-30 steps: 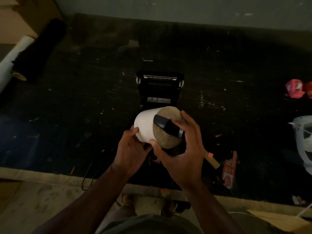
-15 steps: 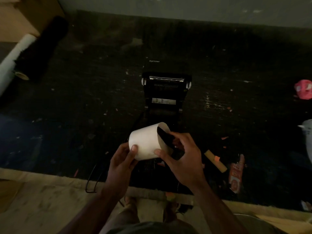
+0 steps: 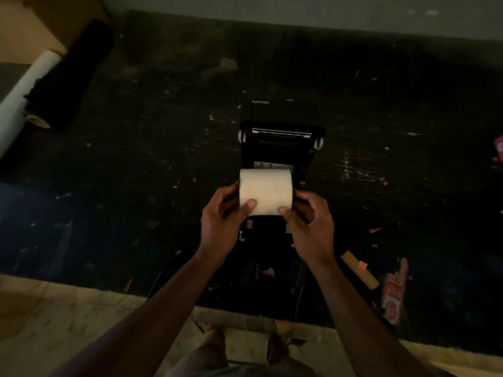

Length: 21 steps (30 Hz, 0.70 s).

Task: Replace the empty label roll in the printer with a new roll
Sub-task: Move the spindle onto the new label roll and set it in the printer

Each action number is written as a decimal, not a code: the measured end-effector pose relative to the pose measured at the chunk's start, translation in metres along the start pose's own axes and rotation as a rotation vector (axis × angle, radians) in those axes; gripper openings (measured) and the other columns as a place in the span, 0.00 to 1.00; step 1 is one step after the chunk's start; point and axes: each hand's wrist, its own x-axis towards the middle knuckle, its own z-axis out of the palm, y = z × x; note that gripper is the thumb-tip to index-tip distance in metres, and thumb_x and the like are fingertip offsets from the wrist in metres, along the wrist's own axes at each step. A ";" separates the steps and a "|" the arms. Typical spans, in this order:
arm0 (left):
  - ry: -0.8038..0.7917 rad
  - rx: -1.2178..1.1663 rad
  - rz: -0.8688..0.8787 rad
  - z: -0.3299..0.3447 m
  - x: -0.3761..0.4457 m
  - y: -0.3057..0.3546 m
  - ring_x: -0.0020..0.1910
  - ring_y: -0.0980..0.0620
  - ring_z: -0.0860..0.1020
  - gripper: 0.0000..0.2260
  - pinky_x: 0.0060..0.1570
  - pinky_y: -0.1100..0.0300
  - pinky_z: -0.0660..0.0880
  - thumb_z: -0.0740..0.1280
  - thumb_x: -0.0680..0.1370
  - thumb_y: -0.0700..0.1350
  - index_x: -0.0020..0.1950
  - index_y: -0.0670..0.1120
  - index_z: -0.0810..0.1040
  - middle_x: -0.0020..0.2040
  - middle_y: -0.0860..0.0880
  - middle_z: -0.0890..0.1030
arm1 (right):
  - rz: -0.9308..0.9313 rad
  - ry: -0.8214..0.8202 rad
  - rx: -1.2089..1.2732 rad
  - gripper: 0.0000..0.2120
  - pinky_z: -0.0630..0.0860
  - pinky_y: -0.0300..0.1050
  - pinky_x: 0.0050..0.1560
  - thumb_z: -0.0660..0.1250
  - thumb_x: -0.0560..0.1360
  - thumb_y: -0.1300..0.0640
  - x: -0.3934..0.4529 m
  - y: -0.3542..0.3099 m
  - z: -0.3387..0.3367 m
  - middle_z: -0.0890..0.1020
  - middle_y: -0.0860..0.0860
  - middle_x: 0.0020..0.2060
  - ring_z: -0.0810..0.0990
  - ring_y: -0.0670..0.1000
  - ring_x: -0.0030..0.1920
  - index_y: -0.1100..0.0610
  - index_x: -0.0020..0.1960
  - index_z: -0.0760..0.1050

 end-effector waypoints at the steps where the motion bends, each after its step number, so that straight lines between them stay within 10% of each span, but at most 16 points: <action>1: -0.014 0.003 -0.001 0.002 0.006 -0.002 0.59 0.55 0.84 0.22 0.56 0.59 0.81 0.76 0.75 0.39 0.68 0.41 0.77 0.61 0.47 0.84 | 0.006 0.014 0.002 0.19 0.78 0.28 0.53 0.77 0.73 0.62 0.005 0.002 0.001 0.76 0.53 0.62 0.81 0.49 0.60 0.59 0.62 0.78; 14: -0.136 0.181 -0.045 0.012 0.043 -0.039 0.65 0.52 0.80 0.29 0.57 0.63 0.80 0.78 0.73 0.40 0.72 0.44 0.74 0.70 0.46 0.75 | 0.065 0.099 -0.065 0.19 0.75 0.23 0.51 0.77 0.72 0.60 0.032 0.038 0.006 0.78 0.52 0.60 0.81 0.49 0.59 0.58 0.62 0.79; 21: -0.095 0.333 -0.042 0.011 0.044 -0.052 0.61 0.53 0.82 0.29 0.60 0.49 0.81 0.80 0.71 0.51 0.70 0.53 0.76 0.68 0.49 0.76 | 0.099 0.092 -0.080 0.19 0.78 0.29 0.53 0.77 0.73 0.58 0.034 0.054 0.009 0.79 0.52 0.60 0.82 0.48 0.58 0.57 0.62 0.79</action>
